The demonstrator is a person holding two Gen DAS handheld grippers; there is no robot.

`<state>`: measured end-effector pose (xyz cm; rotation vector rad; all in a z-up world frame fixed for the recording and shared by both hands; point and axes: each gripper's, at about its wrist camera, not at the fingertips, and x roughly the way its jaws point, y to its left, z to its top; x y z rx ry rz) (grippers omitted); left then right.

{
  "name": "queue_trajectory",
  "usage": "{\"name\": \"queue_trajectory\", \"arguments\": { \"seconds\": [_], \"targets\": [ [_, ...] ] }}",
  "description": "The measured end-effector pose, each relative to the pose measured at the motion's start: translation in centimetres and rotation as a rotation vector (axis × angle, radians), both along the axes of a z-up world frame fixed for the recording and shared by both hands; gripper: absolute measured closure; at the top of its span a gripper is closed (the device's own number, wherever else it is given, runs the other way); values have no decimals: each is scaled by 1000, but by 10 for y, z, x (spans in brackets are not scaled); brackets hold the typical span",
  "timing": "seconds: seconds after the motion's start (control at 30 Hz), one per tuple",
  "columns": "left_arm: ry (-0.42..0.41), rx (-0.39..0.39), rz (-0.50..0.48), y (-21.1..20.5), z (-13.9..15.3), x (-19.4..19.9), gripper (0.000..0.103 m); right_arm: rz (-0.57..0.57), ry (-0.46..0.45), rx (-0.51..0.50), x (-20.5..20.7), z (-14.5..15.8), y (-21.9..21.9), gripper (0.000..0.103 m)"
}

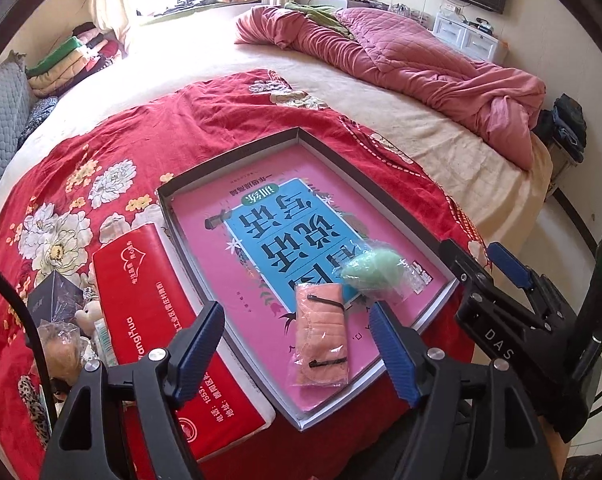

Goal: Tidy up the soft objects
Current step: 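Move both tools back over the pile of items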

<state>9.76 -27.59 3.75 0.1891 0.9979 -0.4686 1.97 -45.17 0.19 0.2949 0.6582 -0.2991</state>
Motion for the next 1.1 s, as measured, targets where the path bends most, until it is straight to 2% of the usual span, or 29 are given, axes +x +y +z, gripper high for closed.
{"name": "queue_trajectory", "arguments": {
  "seconds": [0.27,0.63,1.1],
  "targets": [
    [-26,-28,41,19,12,-7,23,3,-15,-30,-6,16,13,26],
    [-42,-46,86,52,20,-15,22,14,-81,-41,-16,53,33,25],
    [-75,-38,130,92,32,-25,22,88,-87,-75,-22,77,65,25]
  ]
}}
